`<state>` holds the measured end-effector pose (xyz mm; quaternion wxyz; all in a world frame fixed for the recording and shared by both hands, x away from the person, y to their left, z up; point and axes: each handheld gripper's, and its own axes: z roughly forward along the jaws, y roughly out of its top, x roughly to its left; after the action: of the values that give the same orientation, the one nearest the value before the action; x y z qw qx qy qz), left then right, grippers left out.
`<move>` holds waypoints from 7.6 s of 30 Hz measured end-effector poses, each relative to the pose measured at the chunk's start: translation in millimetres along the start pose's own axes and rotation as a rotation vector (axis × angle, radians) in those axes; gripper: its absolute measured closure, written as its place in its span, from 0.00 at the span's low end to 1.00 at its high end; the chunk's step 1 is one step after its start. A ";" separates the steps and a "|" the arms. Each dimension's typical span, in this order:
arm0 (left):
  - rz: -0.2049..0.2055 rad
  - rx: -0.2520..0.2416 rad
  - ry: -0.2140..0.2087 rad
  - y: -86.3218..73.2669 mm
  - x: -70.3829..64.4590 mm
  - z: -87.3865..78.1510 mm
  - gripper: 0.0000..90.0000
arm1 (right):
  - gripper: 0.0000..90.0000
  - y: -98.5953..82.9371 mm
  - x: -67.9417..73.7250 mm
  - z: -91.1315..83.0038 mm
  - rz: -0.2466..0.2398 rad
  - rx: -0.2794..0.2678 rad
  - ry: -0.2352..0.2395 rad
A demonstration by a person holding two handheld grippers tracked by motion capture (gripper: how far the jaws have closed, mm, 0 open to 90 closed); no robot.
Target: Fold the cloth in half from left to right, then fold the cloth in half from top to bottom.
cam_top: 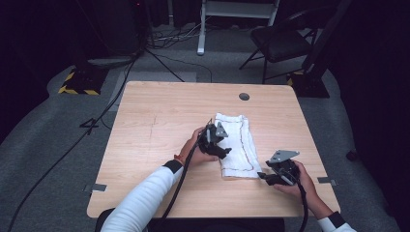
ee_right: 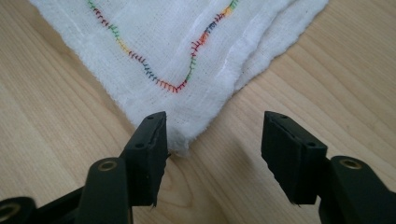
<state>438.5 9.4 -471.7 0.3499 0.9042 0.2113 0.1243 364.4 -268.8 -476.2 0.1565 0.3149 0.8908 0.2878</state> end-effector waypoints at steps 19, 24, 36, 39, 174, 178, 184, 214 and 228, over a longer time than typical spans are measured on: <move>-0.028 0.041 -0.057 -25.3 -12.7 4.0 0.30 | 0.46 16.0 -28.2 29.0 -0.003 -0.079 0.018; -0.015 0.047 -0.053 -28.7 -18.3 -1.1 0.31 | 0.48 14.7 -23.0 28.6 -0.003 -0.078 0.056; -0.028 0.061 -0.064 -44.2 -29.6 -17.6 0.31 | 0.50 17.6 -2.6 29.3 -0.036 -0.081 0.103; -0.014 0.067 -0.061 -47.9 -34.8 -22.8 0.32 | 0.50 17.7 2.9 28.6 -0.039 -0.078 0.113; -0.184 -0.192 0.127 18.7 111.7 -23.1 0.91 | 0.94 155.9 -74.3 72.3 0.094 -0.312 -0.002; -0.179 -0.204 0.107 16.2 107.0 -26.7 0.91 | 0.94 151.8 -73.8 68.8 0.098 -0.326 0.015; -0.159 -0.210 0.089 10.5 99.0 -28.8 0.91 | 0.94 144.8 -69.0 64.3 0.074 -0.327 0.037; -0.093 -0.205 0.026 -11.6 66.2 -35.4 0.91 | 0.94 120.0 -47.4 52.2 -0.009 -0.320 0.092; -0.039 -0.190 0.007 -13.3 52.1 -45.1 0.90 | 0.94 111.0 -37.4 41.7 -0.043 -0.322 0.118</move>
<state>463.7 68.8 -444.2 0.4355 0.8623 0.2172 0.1400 464.0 -205.3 -437.4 0.1584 0.2490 0.8473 0.4415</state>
